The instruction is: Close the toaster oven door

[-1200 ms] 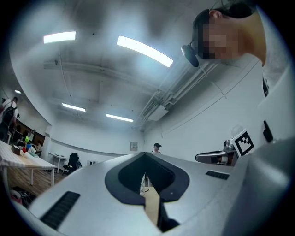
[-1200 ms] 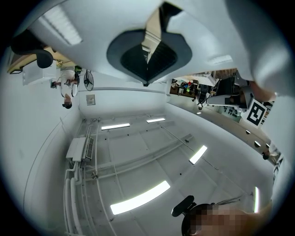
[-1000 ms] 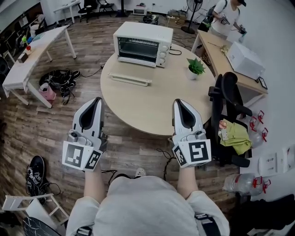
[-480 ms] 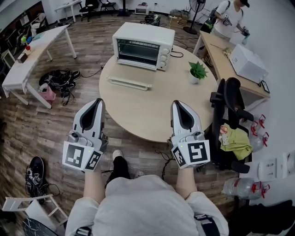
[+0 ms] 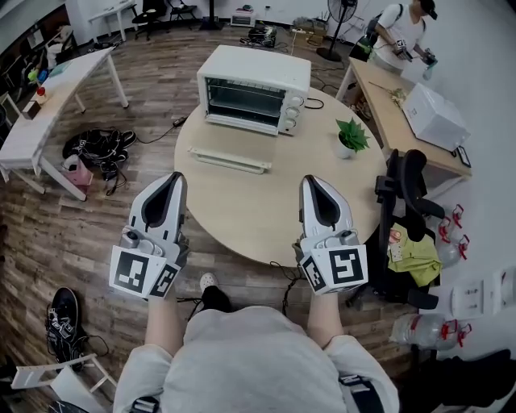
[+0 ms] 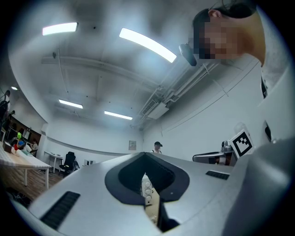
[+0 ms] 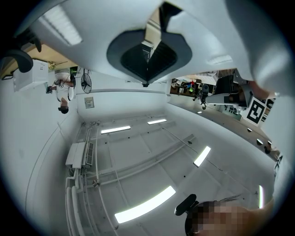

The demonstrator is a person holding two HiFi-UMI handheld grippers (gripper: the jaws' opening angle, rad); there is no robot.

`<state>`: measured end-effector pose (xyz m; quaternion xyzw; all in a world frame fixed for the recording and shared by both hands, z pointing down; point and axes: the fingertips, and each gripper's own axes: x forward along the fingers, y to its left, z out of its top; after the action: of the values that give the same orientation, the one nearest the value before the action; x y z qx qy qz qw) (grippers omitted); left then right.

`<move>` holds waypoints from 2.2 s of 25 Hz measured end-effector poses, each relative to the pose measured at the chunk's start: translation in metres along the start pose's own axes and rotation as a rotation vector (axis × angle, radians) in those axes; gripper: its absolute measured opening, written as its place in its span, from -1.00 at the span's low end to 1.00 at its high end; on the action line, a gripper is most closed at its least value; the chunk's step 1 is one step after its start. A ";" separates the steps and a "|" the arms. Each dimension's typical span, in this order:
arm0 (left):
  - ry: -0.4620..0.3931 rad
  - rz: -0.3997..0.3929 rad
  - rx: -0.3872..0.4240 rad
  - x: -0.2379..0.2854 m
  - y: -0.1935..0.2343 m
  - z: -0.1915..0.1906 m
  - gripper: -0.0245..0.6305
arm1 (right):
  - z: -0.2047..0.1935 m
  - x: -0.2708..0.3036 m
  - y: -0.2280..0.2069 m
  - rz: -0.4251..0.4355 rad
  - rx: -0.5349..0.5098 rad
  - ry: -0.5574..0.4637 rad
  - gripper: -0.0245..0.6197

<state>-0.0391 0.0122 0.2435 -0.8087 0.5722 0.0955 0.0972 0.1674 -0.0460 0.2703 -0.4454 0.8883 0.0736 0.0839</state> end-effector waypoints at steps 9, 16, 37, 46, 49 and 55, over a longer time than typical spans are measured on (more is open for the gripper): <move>-0.016 -0.037 -0.017 0.034 0.060 -0.007 -0.91 | -0.009 0.061 0.009 -0.035 -0.020 0.006 -0.89; -0.019 -0.063 -0.031 0.055 0.099 -0.012 -0.91 | -0.014 0.097 0.015 -0.064 -0.031 0.012 -0.89; 0.005 -0.143 -0.071 0.091 0.181 -0.042 -0.91 | -0.047 0.176 0.031 -0.147 -0.029 0.057 -0.89; 0.030 -0.155 -0.101 0.089 0.205 -0.060 -0.91 | -0.084 0.188 0.038 -0.184 0.001 0.138 -0.89; 0.044 -0.163 -0.116 0.091 0.204 -0.068 -0.91 | -0.104 0.186 0.034 -0.198 0.019 0.188 -0.89; 0.076 -0.174 -0.143 0.097 0.200 -0.084 -0.91 | -0.162 0.178 0.024 -0.227 0.083 0.320 -0.89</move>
<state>-0.1929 -0.1638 0.2895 -0.8632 0.4949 0.0964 0.0256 0.0299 -0.2034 0.3913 -0.5449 0.8367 -0.0448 -0.0323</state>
